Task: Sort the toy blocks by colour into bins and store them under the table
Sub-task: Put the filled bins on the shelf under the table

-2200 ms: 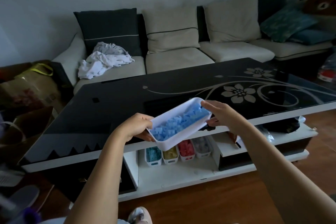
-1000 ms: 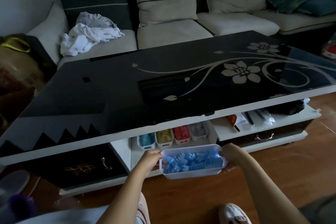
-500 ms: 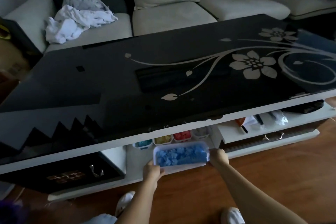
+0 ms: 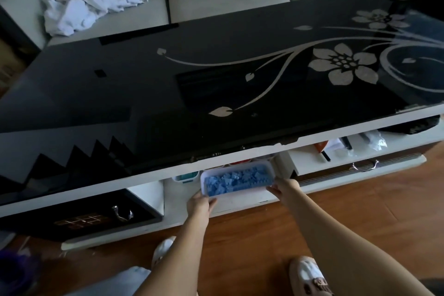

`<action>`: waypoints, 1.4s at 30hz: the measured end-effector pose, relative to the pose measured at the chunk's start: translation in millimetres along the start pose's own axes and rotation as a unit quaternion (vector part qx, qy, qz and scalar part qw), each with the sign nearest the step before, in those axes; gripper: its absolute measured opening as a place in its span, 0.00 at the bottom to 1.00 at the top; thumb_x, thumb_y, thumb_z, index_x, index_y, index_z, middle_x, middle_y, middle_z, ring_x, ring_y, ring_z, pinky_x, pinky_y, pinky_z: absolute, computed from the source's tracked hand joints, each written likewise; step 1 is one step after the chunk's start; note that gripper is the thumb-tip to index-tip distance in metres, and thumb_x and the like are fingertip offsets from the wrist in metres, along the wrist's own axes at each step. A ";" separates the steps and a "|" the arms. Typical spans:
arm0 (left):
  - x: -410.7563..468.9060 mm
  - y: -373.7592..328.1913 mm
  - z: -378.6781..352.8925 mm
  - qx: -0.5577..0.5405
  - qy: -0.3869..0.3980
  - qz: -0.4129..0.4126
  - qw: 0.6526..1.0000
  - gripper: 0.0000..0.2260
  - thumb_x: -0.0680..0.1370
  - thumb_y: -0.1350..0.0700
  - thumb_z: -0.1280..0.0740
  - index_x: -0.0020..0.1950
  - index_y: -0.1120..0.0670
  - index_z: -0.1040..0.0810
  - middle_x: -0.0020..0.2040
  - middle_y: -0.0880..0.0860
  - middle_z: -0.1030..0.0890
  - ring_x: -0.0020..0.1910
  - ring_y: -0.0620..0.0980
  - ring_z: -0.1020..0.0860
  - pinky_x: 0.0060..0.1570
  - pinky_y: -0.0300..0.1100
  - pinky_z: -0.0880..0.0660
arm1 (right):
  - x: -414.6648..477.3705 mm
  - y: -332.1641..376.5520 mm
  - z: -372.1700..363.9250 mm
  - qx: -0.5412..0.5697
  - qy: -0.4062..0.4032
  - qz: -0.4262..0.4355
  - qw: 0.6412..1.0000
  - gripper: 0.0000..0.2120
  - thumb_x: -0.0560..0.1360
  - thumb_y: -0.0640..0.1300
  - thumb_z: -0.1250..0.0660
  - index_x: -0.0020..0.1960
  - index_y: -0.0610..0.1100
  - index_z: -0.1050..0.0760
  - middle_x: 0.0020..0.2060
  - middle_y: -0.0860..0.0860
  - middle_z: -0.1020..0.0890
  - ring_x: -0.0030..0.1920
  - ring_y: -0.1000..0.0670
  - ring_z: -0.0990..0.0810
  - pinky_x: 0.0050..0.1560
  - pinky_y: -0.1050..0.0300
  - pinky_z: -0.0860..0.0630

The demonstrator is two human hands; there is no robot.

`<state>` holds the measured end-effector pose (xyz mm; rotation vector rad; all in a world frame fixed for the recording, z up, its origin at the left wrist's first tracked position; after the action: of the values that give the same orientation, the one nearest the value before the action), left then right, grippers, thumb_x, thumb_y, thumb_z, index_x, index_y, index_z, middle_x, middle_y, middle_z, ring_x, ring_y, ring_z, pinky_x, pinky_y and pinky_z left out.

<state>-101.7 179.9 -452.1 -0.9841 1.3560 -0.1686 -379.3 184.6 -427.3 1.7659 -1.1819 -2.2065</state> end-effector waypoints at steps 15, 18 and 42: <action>20.2 -45.0 5.3 -0.152 0.104 -0.033 0.982 0.10 0.79 0.67 0.45 0.52 0.57 0.27 0.46 0.56 0.22 0.46 0.53 0.23 0.52 0.46 0.28 | -0.3 -10.7 -11.5 -0.018 0.048 -0.018 0.999 0.06 0.73 0.27 0.36 0.43 0.35 0.30 0.44 0.39 0.23 0.54 0.41 0.20 0.59 0.48 0.23; 22.3 -40.6 5.3 -0.173 0.117 -0.028 0.977 0.10 0.80 0.67 0.45 0.53 0.57 0.27 0.47 0.55 0.22 0.47 0.52 0.23 0.55 0.47 0.29 | -4.1 -9.6 -15.3 -0.025 0.051 -0.017 0.998 0.05 0.73 0.27 0.36 0.46 0.34 0.29 0.43 0.39 0.22 0.53 0.41 0.20 0.59 0.48 0.24; -9.2 -44.1 -4.0 0.029 0.146 -0.037 0.988 0.07 0.78 0.67 0.43 0.48 0.61 0.26 0.44 0.59 0.23 0.42 0.52 0.24 0.41 0.43 0.28 | -57.3 4.5 -27.7 -0.022 0.099 -0.015 0.995 0.04 0.76 0.32 0.39 0.51 0.35 0.31 0.55 0.37 0.27 0.59 0.39 0.24 0.54 0.46 0.21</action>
<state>-88.9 156.9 -415.4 -0.9887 1.5713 -0.4189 -338.2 196.0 -379.9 1.9422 -1.0631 -1.9989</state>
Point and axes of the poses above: each hand's wrist, its own x-axis towards the middle knuckle, its own z-axis out of the back of the hand, y = z × x, the point moved 9 cm from there along x, towards the middle knuckle
